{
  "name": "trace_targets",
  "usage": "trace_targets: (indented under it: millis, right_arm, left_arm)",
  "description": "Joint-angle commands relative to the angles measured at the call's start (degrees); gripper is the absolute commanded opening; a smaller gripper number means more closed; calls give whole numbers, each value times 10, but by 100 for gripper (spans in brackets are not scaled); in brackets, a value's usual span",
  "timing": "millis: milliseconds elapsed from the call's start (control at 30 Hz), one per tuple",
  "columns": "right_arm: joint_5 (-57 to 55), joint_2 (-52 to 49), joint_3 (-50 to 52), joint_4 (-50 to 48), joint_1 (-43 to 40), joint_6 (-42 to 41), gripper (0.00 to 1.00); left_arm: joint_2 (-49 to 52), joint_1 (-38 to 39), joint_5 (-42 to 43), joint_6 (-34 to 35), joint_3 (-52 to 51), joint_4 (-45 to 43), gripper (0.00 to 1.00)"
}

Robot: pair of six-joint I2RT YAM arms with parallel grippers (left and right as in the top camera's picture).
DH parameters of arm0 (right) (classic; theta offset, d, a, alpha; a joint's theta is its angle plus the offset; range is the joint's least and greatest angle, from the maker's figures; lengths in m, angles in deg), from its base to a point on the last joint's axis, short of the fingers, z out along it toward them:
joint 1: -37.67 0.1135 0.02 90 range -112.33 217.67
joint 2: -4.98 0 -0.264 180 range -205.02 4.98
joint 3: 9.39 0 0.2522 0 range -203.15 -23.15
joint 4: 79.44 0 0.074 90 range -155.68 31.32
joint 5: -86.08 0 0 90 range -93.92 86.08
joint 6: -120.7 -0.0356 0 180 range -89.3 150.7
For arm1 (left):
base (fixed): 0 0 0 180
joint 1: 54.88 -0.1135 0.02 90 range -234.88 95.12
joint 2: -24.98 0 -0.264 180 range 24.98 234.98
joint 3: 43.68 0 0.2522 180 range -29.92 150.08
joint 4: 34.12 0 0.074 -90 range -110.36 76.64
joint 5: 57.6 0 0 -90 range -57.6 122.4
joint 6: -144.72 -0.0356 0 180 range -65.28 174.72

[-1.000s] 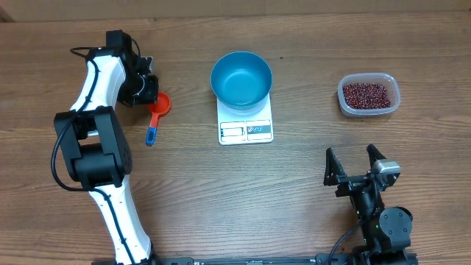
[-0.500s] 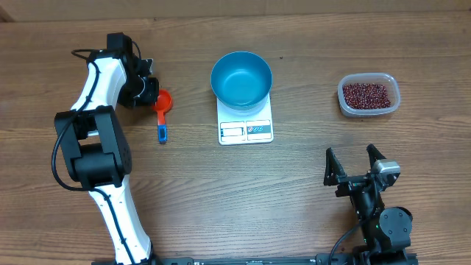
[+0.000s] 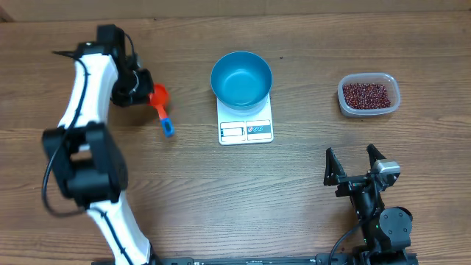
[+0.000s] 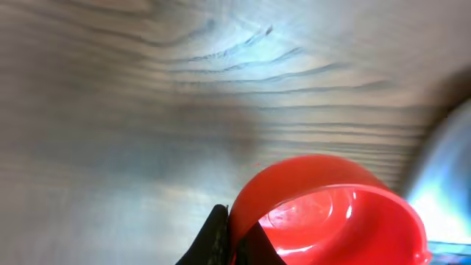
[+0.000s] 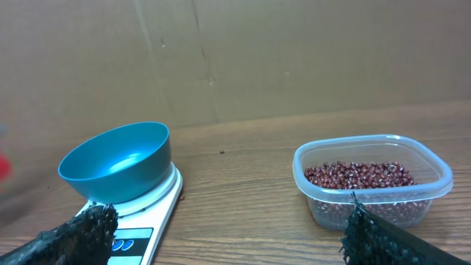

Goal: Scoop item into bowl and weigh 150g on scale
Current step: 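Lower the left gripper and grasp the red measuring cup rim, then lift the cup toward the scale and bring the right gripper to its handle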

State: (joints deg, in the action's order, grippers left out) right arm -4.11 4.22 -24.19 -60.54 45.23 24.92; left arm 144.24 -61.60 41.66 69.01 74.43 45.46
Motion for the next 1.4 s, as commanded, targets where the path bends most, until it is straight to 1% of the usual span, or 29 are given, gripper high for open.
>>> trace_targets:
  millis: [0,133,200,267,300,433,567,633,733,833,933,1000,1067,1100,1200,1367]
  right_arm:
    - [2,1,6,-3,2,-2,100]
    - [2,1,6,-3,2,-2,100]
    - [2,1,6,-3,2,-2,100]
    - [2,1,6,-3,2,-2,100]
    - [2,1,6,-3,2,-2,100]
    - [2,1,6,-3,2,-2,100]
    - [2,1,6,-3,2,-2,100]
    - [2,1,6,-3,2,-2,100]
    - [2,1,6,-3,2,-2,100]
    - [2,1,6,-3,2,-2,100]
    - [2,1,6,-3,2,-2,100]
    - [2,1,6,-3,2,-2,100]
    - [2,1,6,-3,2,-2,100]
    - [2,1,6,-3,2,-2,100]
    - [2,1,6,-3,2,-2,100]
    - [12,1,6,-10,2,-10,100]
  left_arm:
    - [-85,4,9,150,22,20,4]
    - [-141,8,8,225,22,70,4]
    - [-162,11,5,254,22,101,4]
    - [-180,14,-9,297,22,139,5]
    - [-188,17,-13,308,22,156,5]
    - [-209,41,-13,308,20,204,4]
    - [-226,105,-11,328,2,228,5]
    - [-234,142,-37,358,-10,228,5]
    - [-244,194,-80,419,-25,226,5]
    - [-260,239,-93,492,-54,209,5]
    - [-272,270,-106,563,-93,189,5]
    - [-276,289,-126,617,-122,179,5]
    - [-276,305,-139,687,-154,175,5]
    - [-276,310,-140,706,-169,167,5]
    - [-275,319,-131,695,-215,108,4]
    - [-275,316,-92,633,-261,27,4]
